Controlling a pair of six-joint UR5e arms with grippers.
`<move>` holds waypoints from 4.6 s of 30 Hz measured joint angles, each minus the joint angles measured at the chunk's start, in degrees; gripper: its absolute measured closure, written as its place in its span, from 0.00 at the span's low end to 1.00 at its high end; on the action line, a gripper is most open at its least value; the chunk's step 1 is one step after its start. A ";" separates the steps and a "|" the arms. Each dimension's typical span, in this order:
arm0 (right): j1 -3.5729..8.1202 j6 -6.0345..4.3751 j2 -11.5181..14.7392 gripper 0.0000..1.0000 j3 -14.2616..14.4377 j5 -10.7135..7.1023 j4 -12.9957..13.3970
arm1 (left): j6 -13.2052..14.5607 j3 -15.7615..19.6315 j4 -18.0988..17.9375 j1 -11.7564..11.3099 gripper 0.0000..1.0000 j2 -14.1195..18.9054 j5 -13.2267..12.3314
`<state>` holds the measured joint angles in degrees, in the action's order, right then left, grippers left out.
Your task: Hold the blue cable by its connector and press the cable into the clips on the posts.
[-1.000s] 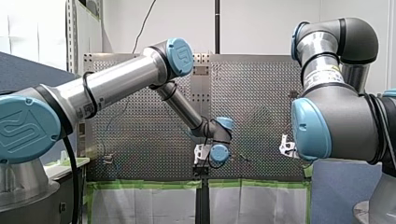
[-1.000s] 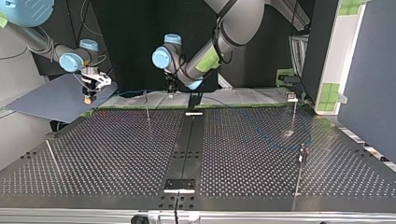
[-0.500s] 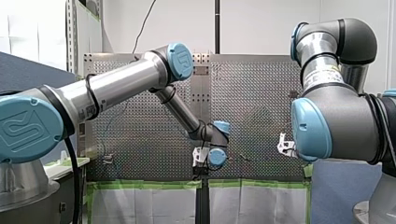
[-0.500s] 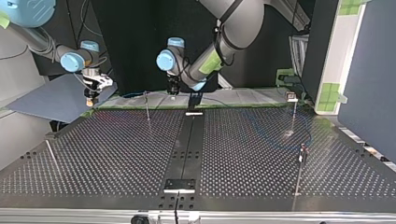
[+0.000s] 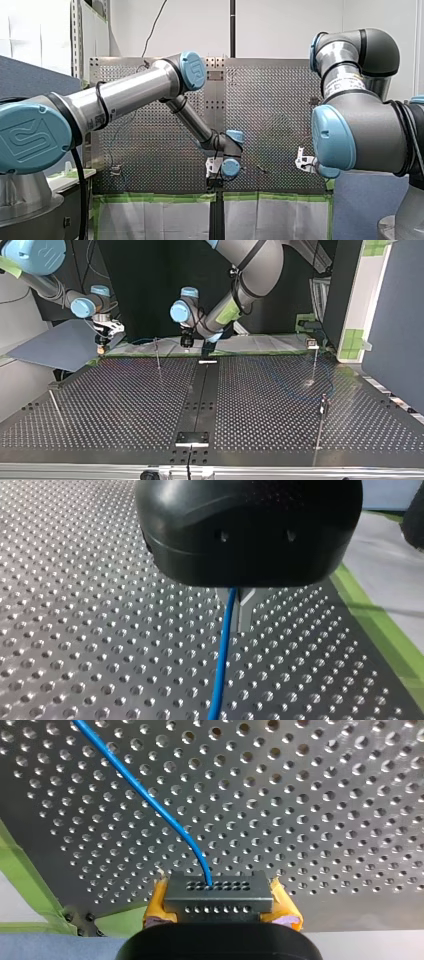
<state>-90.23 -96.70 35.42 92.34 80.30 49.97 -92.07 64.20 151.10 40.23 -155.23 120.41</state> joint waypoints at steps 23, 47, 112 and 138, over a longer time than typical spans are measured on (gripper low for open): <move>-0.54 -1.71 -3.13 1.00 -6.17 -0.04 -1.26 | -2.41 -8.39 6.66 -1.46 1.00 -4.30 -1.75; 0.25 -3.33 -8.32 1.00 -13.38 -1.97 -3.09 | 1.01 -10.55 7.48 -3.69 1.00 -4.37 -1.10; 0.34 -3.07 -9.84 1.00 -17.31 -1.82 -8.01 | 2.85 -3.22 14.02 3.39 0.00 -0.01 -14.44; -0.63 -2.99 -9.85 1.00 -17.31 -1.89 -8.92 | -2.89 -3.25 5.98 9.40 0.00 -0.39 -8.09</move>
<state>-90.86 -99.69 25.57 75.03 78.41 41.05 -94.96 60.95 157.08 49.63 -155.62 112.32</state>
